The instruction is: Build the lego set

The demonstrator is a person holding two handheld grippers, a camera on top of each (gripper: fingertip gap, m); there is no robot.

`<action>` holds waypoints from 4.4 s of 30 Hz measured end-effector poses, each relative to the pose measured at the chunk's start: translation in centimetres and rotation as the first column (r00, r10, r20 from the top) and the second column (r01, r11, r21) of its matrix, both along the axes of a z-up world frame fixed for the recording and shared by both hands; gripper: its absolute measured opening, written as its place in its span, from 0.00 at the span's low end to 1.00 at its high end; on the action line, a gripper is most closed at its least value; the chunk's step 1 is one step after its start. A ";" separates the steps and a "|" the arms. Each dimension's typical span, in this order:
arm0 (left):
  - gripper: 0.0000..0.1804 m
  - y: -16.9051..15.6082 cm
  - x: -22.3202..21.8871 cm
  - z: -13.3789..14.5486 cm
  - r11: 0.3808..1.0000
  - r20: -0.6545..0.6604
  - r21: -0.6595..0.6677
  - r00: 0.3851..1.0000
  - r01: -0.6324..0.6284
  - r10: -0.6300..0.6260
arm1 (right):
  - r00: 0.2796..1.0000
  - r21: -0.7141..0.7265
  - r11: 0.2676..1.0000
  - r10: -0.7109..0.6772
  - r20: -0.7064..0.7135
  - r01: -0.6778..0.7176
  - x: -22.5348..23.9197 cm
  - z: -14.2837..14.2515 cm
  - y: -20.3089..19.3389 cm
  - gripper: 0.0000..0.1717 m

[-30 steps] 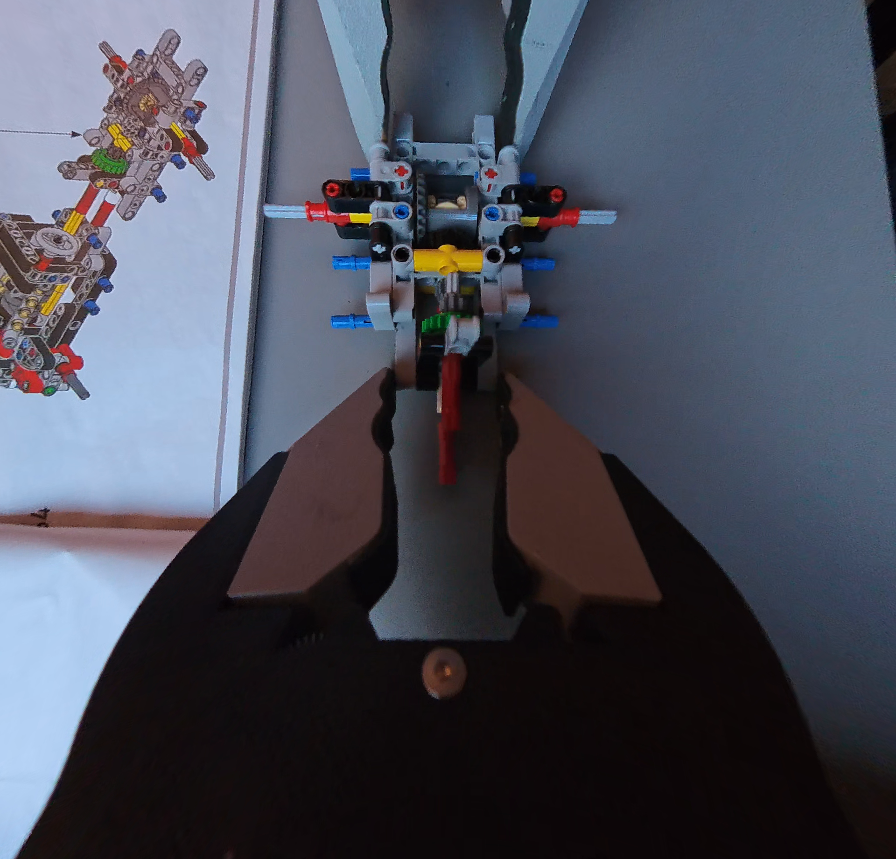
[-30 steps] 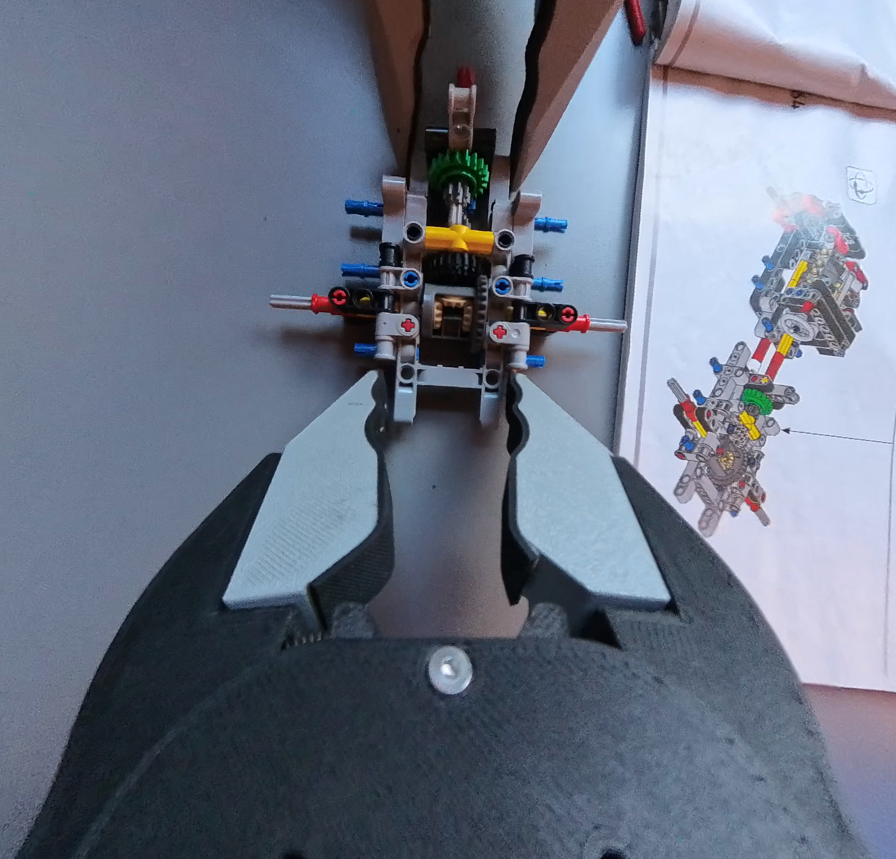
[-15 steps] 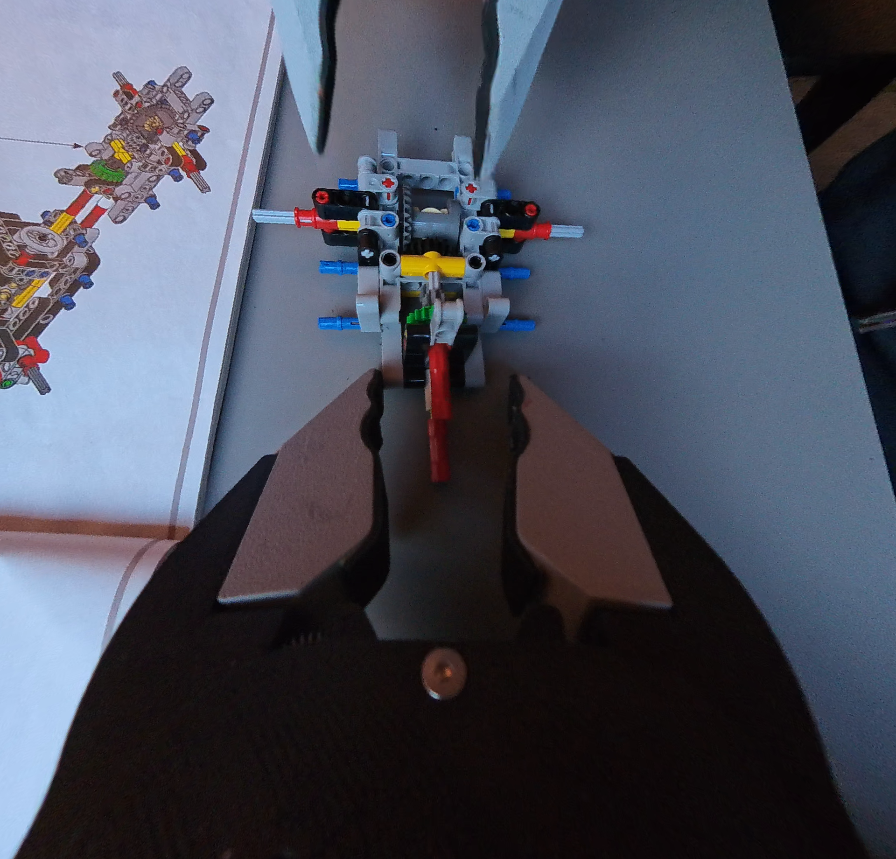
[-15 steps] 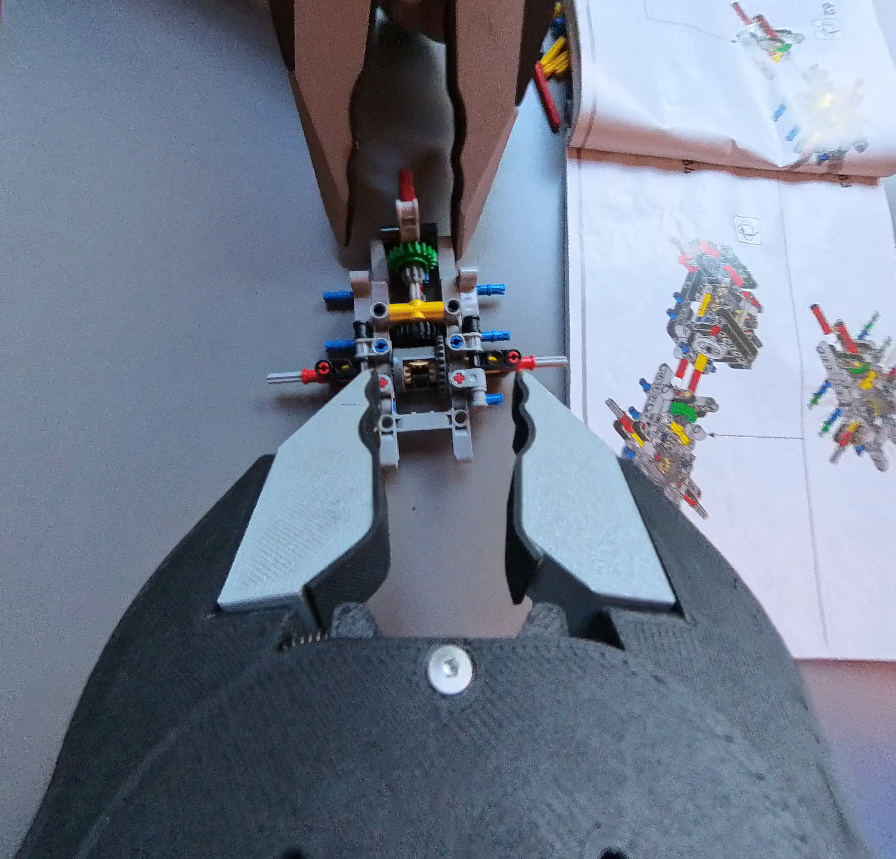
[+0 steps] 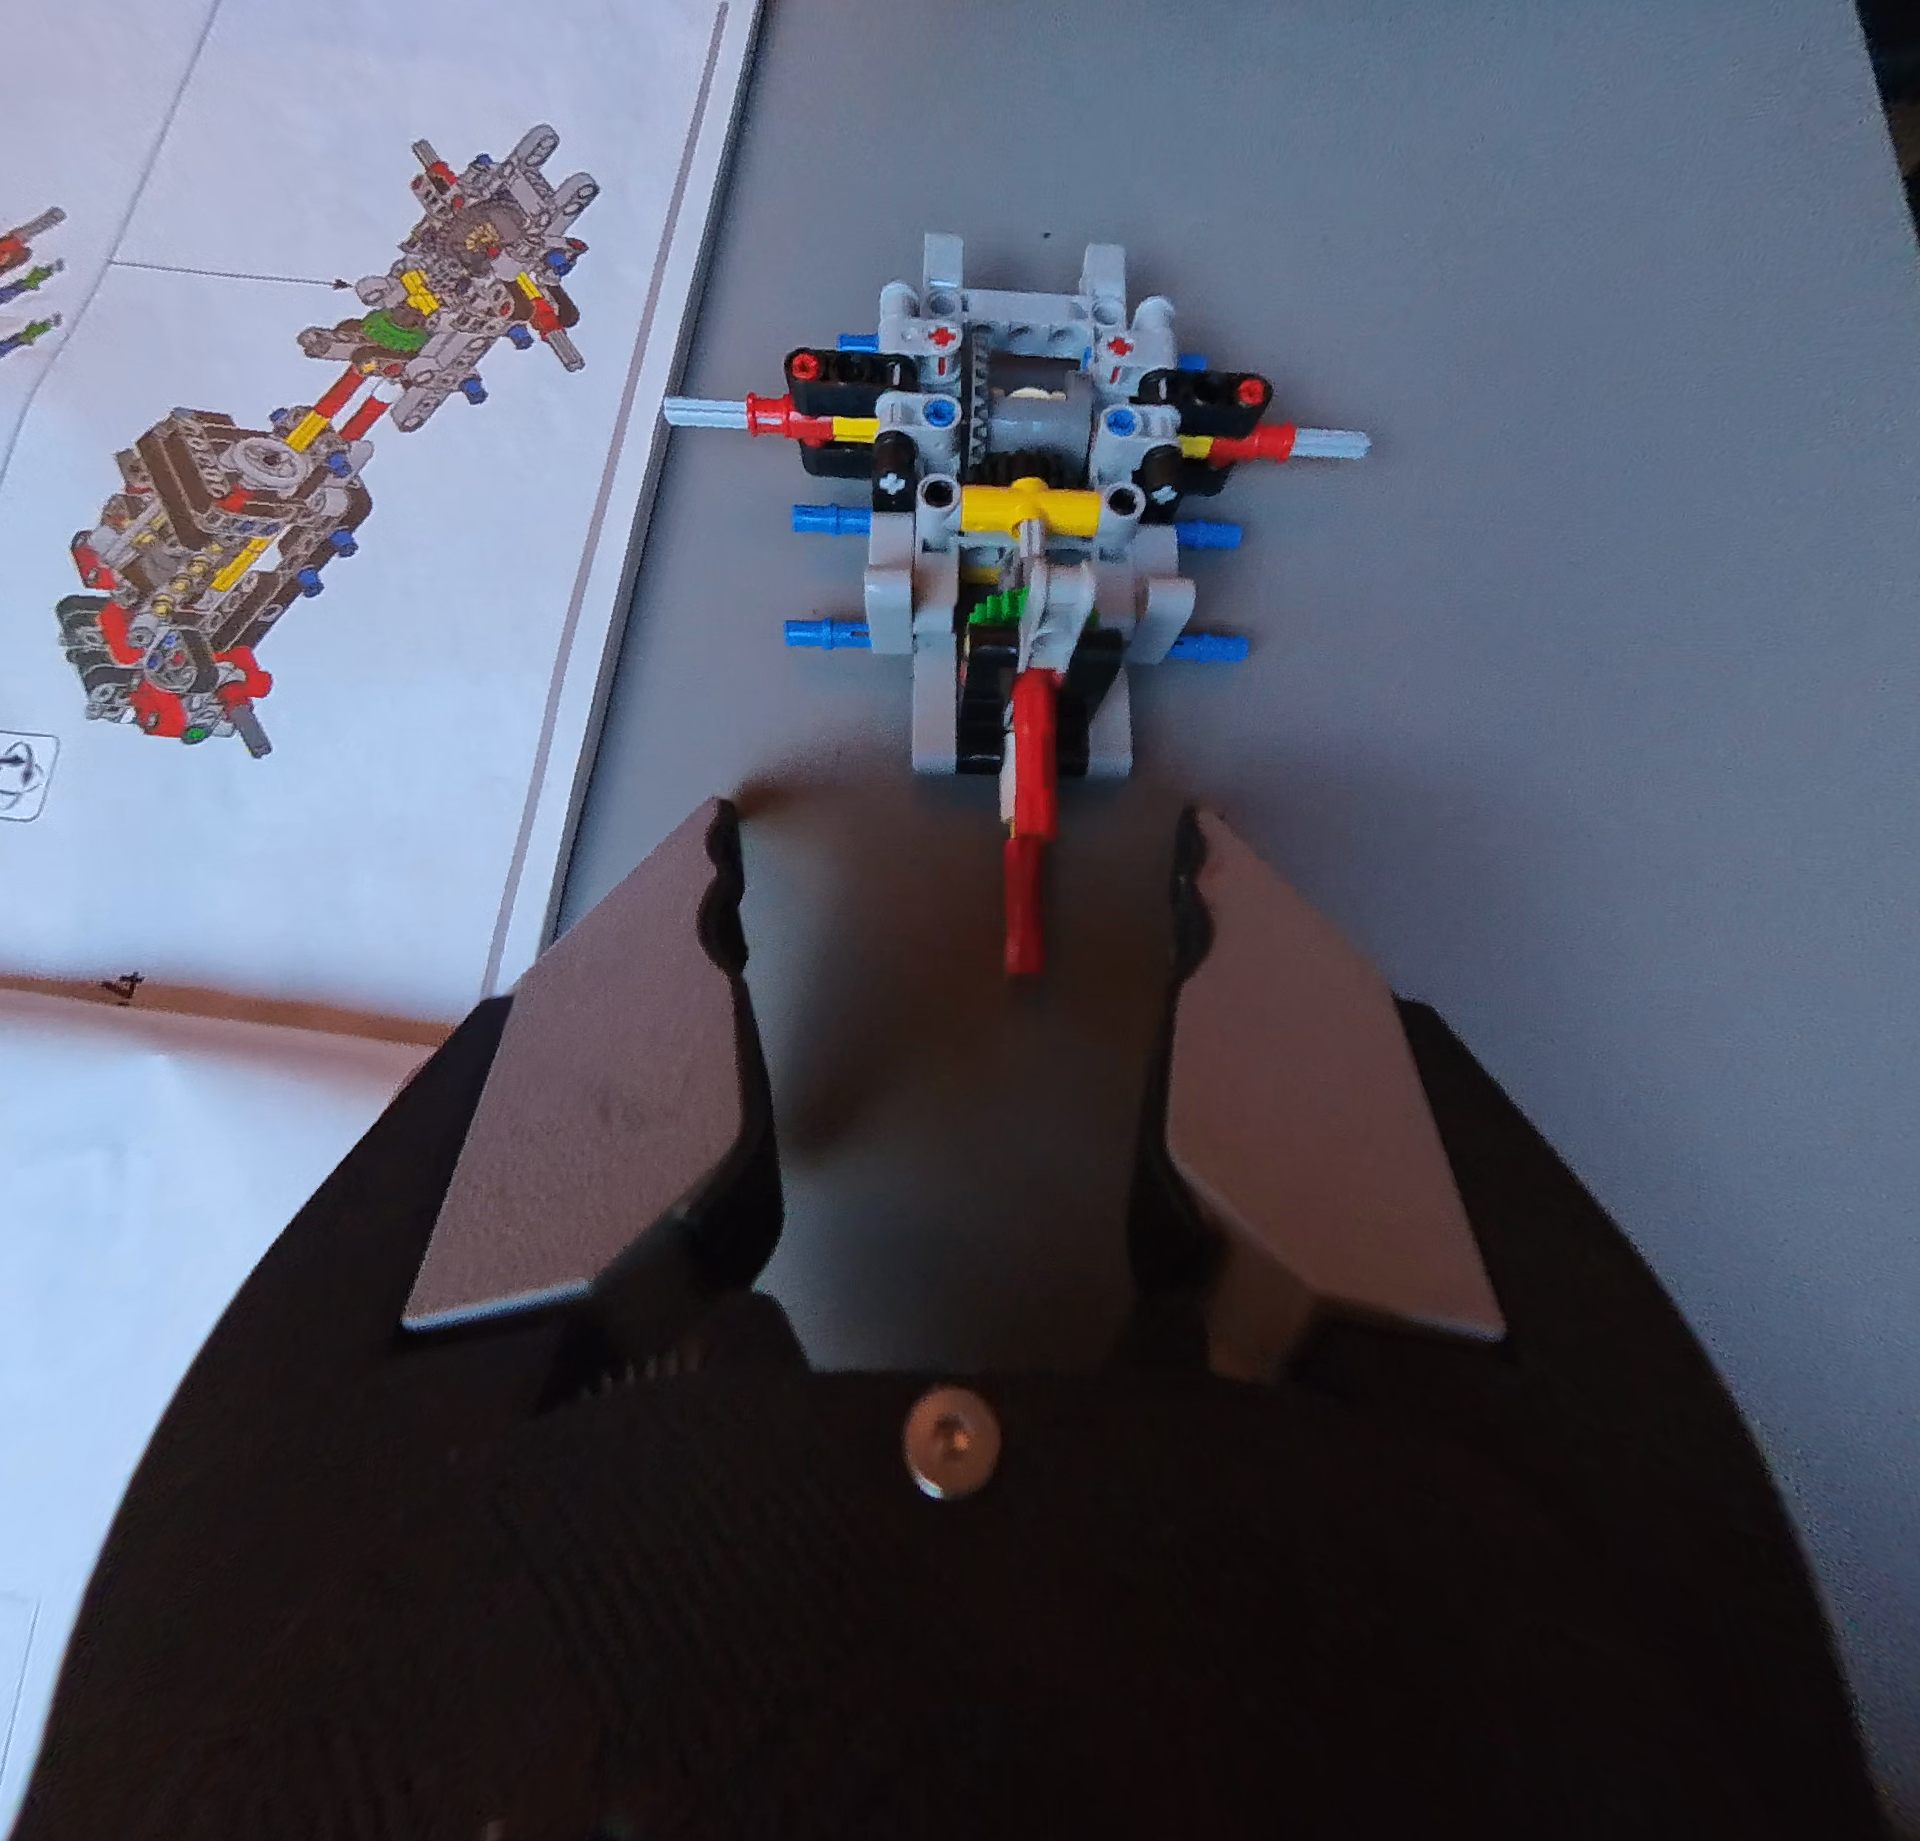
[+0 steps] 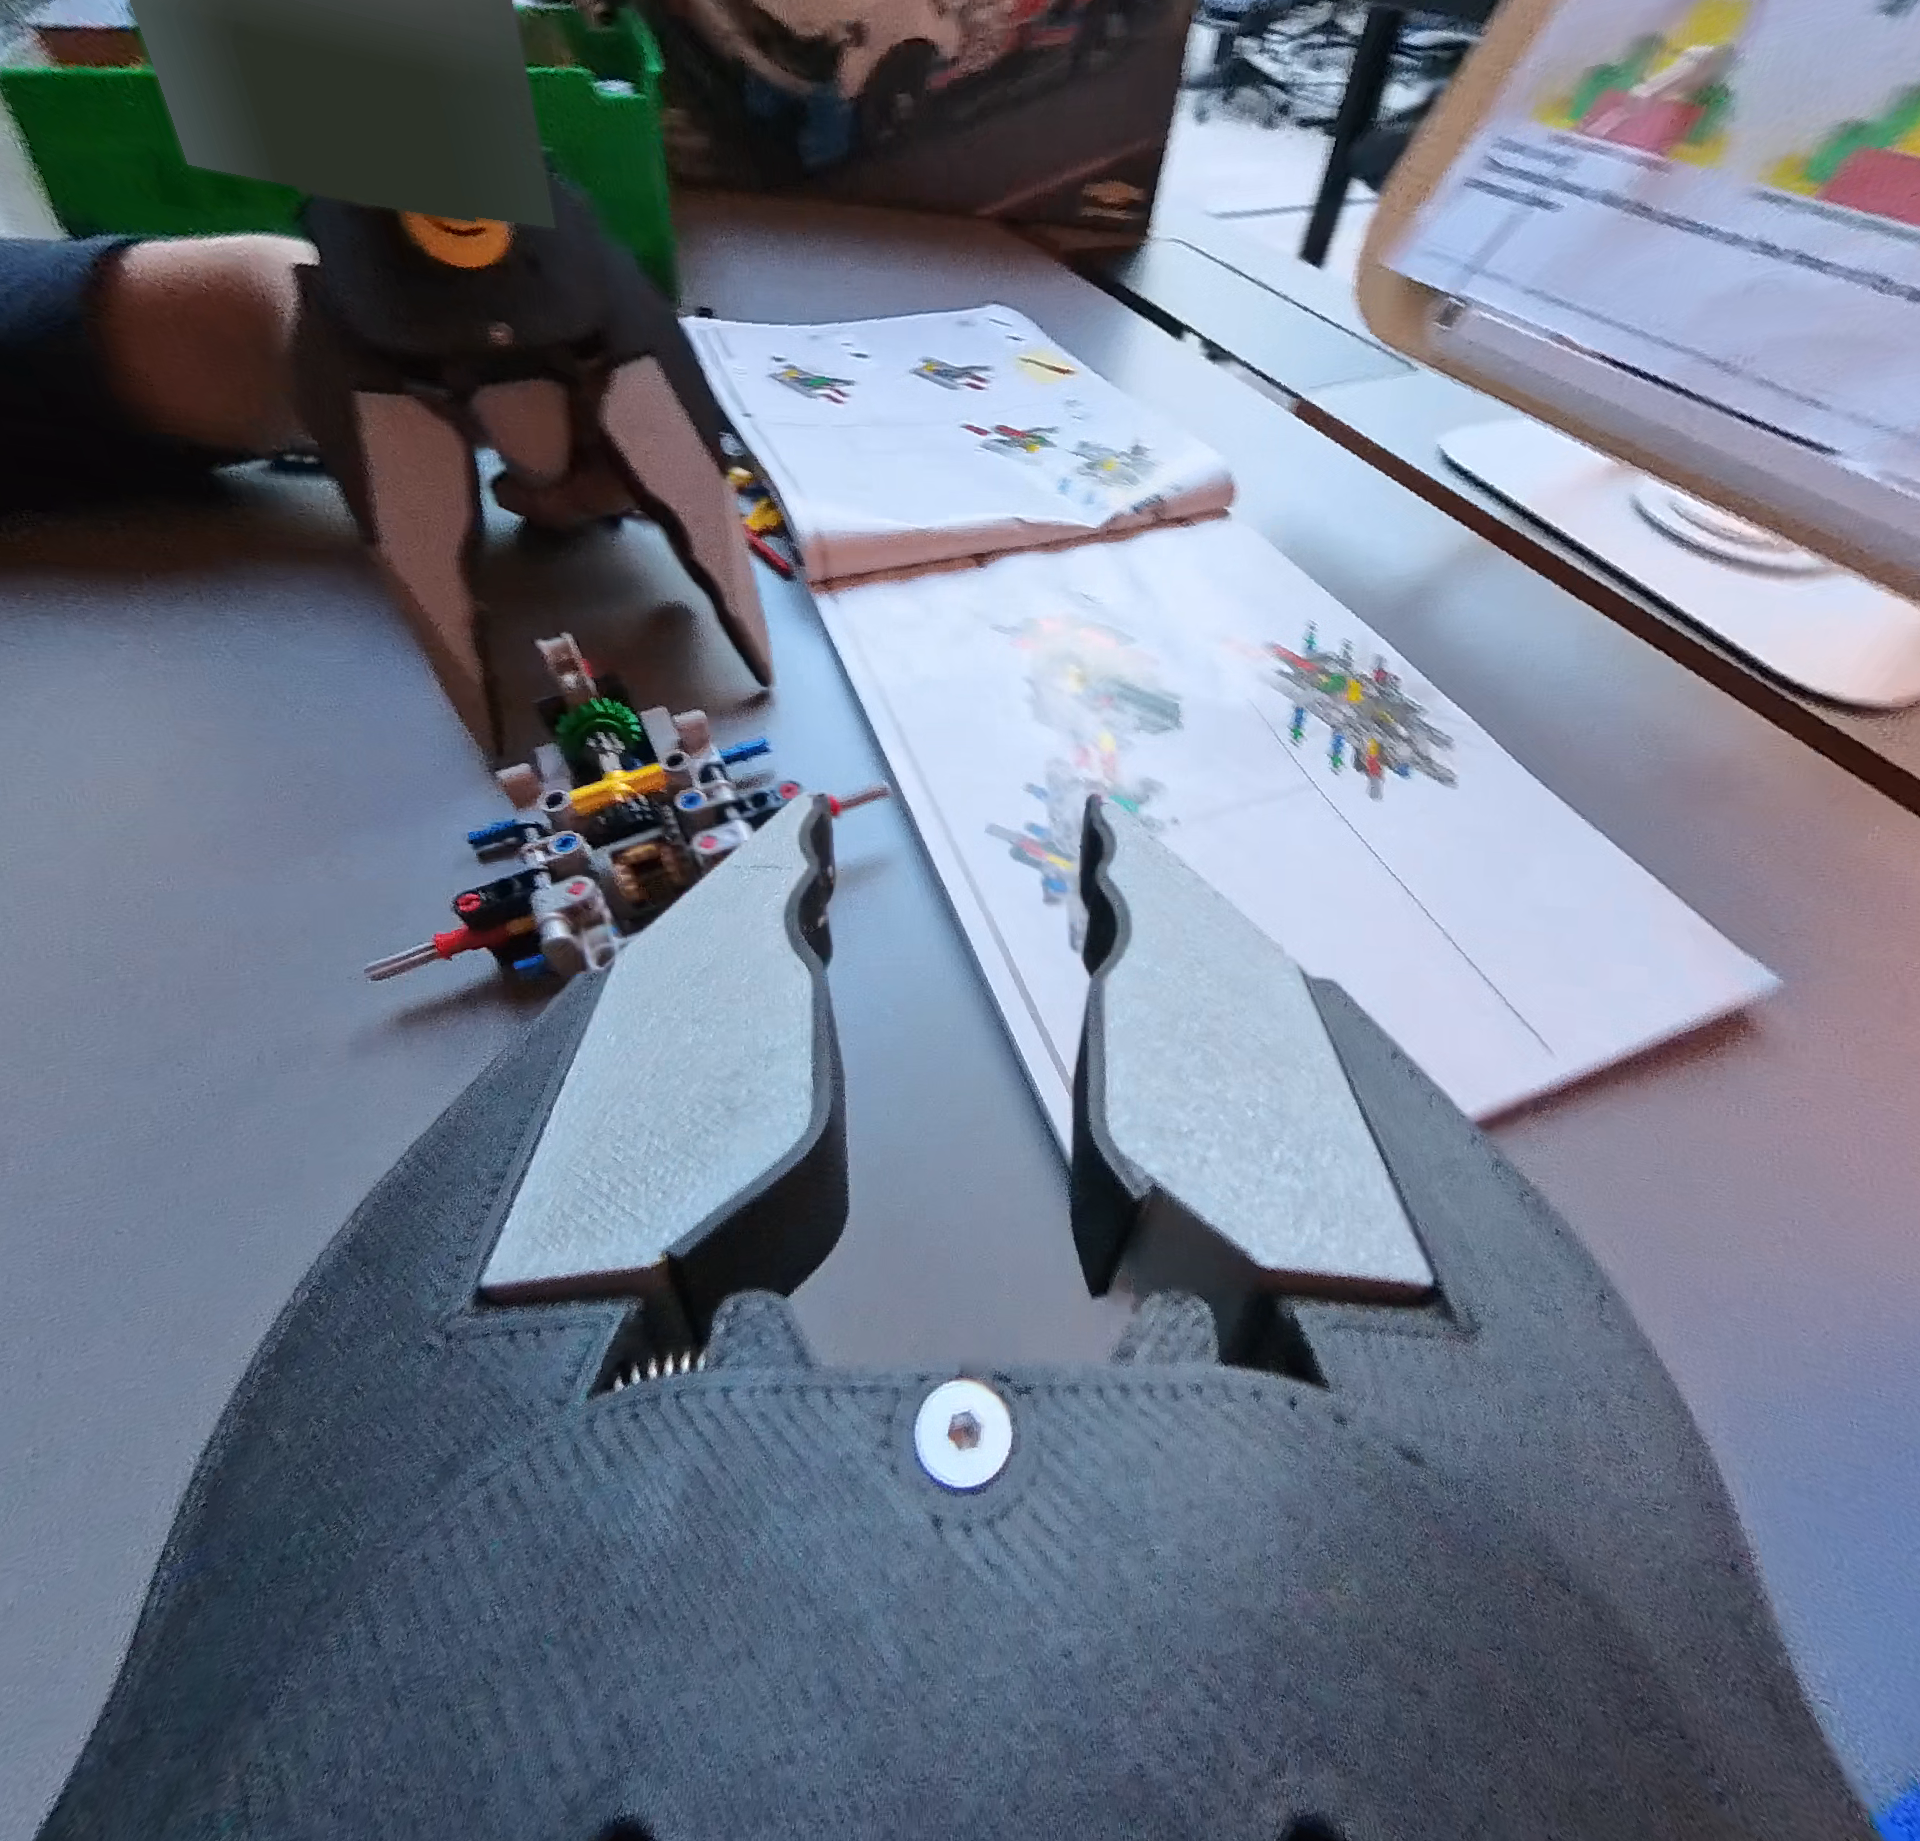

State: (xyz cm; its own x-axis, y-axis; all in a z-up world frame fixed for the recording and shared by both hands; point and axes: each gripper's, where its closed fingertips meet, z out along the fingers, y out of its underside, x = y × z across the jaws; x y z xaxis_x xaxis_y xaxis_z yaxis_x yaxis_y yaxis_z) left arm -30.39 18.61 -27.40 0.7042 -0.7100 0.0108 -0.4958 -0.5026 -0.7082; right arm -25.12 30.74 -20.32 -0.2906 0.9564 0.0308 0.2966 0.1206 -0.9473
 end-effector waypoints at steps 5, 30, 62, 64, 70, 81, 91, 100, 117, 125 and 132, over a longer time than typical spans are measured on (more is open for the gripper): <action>0.44 -0.3 -0.6 0.8 1.000 0.062 0.018 0.998 -0.023 0.022 | 0.987 -0.078 0.987 -0.148 -0.062 0.143 1.3 0.4 2.1 0.27; 0.39 -1.6 -1.5 0.5 0.997 0.004 0.003 0.997 -0.073 0.073 | 0.997 -0.217 0.976 0.019 -0.077 -0.035 0.3 1.1 1.1 0.23; 0.30 -1.3 0.6 0.1 0.997 0.016 0.007 0.997 -0.078 0.078 | 0.904 -0.018 0.931 0.358 0.236 -0.364 0.4 -4.1 -6.1 0.30; 0.29 -1.2 0.6 0.2 0.996 0.021 0.004 0.996 -0.084 0.084 | 0.888 -0.033 0.924 0.375 0.266 -0.381 0.8 -4.5 -6.4 0.31; 0.29 -1.2 0.7 0.3 0.996 0.046 -0.011 0.995 -0.083 0.084 | 0.852 -0.054 0.917 0.387 0.353 -0.394 2.3 -5.8 -6.1 0.37; 0.21 -0.2 1.7 0.2 0.999 0.029 0.002 0.998 -0.054 0.054 | 0.840 0.053 0.905 0.370 0.396 -0.423 2.2 -6.9 -6.4 0.24; 0.21 -0.1 1.8 0.2 0.999 0.044 -0.007 0.998 -0.049 0.049 | 0.842 0.063 0.904 0.367 0.396 -0.424 2.1 -6.9 -6.4 0.24; 0.23 -0.3 2.0 0.2 0.999 0.039 -0.002 0.999 -0.036 0.036 | 0.838 0.069 0.897 0.378 0.394 -0.437 2.2 -7.0 -6.6 0.25; 0.32 -0.8 2.3 0.3 1.000 0.058 -0.017 0.998 -0.006 0.007 | 0.859 0.015 0.913 0.378 0.347 -0.408 1.9 -6.0 -6.1 0.27; 0.27 -1.8 1.3 0.7 1.000 0.089 -0.016 0.996 -0.014 0.015 | 0.889 -0.033 0.907 0.419 0.186 -0.420 1.3 -2.7 -7.8 0.23; 0.09 -1.7 1.6 2.1 1.000 0.165 -0.005 0.986 -0.021 0.021 | 0.902 0.032 0.917 0.383 0.202 -0.397 -0.2 -3.0 -9.9 0.17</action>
State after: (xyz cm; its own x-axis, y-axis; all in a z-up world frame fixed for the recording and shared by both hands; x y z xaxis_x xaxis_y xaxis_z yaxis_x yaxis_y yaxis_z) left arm -28.82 16.92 -25.35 0.7071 -0.6949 0.1309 -0.3615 -0.5143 -0.7777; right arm -25.31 20.86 -23.32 -0.6465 0.7629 0.0021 0.3836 0.3275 -0.8635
